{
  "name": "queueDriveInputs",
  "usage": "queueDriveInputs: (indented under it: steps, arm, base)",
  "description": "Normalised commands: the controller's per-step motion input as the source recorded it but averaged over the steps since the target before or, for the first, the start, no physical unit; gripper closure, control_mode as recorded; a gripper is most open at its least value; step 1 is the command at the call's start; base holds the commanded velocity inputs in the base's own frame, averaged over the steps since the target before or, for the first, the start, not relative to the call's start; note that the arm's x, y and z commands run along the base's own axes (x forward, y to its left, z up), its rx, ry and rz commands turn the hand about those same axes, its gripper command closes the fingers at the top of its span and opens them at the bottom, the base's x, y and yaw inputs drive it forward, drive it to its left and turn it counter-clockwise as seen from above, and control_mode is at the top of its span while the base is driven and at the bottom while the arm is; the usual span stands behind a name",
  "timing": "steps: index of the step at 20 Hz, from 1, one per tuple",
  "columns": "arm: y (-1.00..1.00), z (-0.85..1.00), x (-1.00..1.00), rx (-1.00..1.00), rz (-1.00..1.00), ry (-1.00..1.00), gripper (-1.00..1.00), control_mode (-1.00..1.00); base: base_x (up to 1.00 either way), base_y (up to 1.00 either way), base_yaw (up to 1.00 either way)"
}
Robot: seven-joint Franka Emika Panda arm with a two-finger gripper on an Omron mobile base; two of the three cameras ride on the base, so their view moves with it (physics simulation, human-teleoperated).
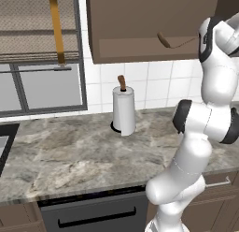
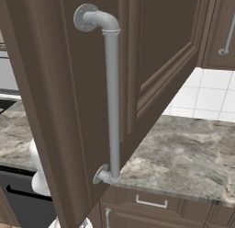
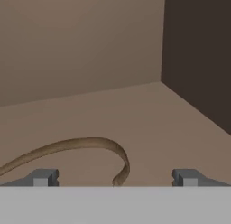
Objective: Open the cabinet and move the ladle to the pot. Then close the cabinet.
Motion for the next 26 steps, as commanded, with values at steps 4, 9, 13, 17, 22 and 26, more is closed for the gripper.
queueDriveInputs:
  steps: [4, 9, 13, 17, 22, 26]
  arm:
    - [-0.16, 0.0, 0.24, 0.0, 0.0, 0.0, -1.0, -1.0]
    - [-0.19, -0.01, 0.11, 0.0, 0.0, 0.0, -1.0, -1.0]
    - [-0.07, -0.09, 0.09, 0.0, 0.0, 0.0, -1.0, -1.0]
    - [-0.01, -0.12, 0.01, 0.0, 0.0, 0.0, -1.0, -1.0]
    - [0.0, -0.16, 0.14, 0.0, 0.0, 0.0, -1.0, -1.0]
    - [0.0, -0.21, 0.27, 0.0, 0.0, 0.0, -1.0, -1.0]
  base:
    - [0.0, 0.0, 0.0]
    - [0.0, 0.0, 0.0]
    - [0.0, 0.0, 0.0]
    - [0.0, 0.0, 0.0]
    - [0.0, 0.0, 0.0]
    - [0.0, 0.0, 0.0]
